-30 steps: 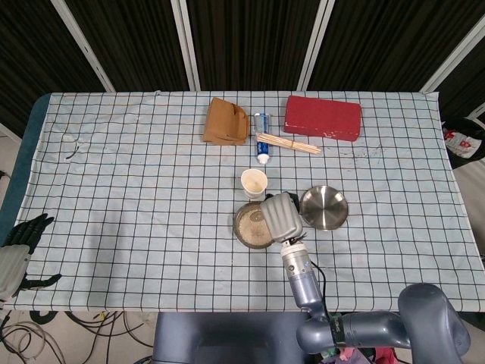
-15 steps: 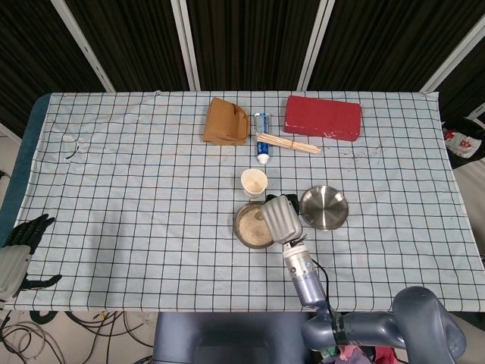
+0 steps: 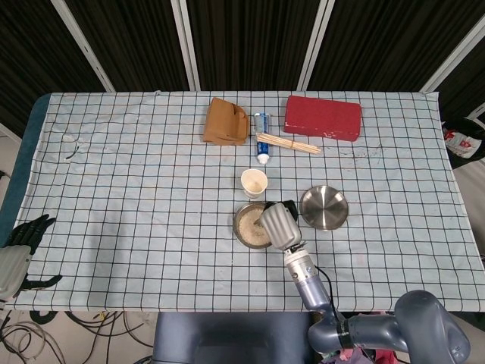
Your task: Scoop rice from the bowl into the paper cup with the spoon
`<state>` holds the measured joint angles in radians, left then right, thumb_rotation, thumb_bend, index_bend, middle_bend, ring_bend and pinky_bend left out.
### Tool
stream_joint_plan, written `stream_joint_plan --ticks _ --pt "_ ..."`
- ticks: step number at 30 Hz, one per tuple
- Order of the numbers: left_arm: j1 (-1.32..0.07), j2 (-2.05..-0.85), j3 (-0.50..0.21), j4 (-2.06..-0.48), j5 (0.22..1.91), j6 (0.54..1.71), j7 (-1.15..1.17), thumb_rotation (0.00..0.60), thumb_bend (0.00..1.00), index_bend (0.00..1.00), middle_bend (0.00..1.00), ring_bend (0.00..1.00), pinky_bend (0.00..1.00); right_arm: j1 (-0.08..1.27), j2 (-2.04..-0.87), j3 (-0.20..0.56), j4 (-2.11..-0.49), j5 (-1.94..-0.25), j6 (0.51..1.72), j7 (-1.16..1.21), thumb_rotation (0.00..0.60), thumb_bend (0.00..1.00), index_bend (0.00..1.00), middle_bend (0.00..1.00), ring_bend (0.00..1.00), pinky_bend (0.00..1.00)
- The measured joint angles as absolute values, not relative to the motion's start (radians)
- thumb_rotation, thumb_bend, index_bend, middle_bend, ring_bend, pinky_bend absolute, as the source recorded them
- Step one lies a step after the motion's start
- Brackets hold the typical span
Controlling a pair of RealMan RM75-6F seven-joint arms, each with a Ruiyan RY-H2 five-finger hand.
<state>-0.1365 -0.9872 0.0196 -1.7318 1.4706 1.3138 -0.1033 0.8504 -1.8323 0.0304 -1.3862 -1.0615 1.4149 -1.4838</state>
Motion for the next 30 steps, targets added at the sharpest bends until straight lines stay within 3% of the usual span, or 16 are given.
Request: stream_joint_plan --ticks 7,20,30 --pt "-0.137 -0.988 0.02 -1.733 1.467 1.31 -0.099 0.6 0.03 0.0 0.0 0.0 0.0 0.821 -1.826 0.054 -1.446 -1.009 1.394 -1.472 0.6 0.46 0.62 1.0 1.0 1.0" --pt "-0.138 -0.987 0.022 -1.736 1.465 1.307 -0.101 0.6 0.03 0.0 0.0 0.0 0.0 0.77 -1.838 0.21 -1.595 -0.782 1.435 -1.454 0.6 0.47 0.63 1.0 1.0 1.0" --pt "-0.138 -0.989 0.023 -1.737 1.465 1.306 -0.097 0.6 0.03 0.0 0.0 0.0 0.0 0.771 -1.829 0.237 -1.658 -0.72 1.469 -1.453 0.6 0.47 0.64 1.0 1.0 1.0"
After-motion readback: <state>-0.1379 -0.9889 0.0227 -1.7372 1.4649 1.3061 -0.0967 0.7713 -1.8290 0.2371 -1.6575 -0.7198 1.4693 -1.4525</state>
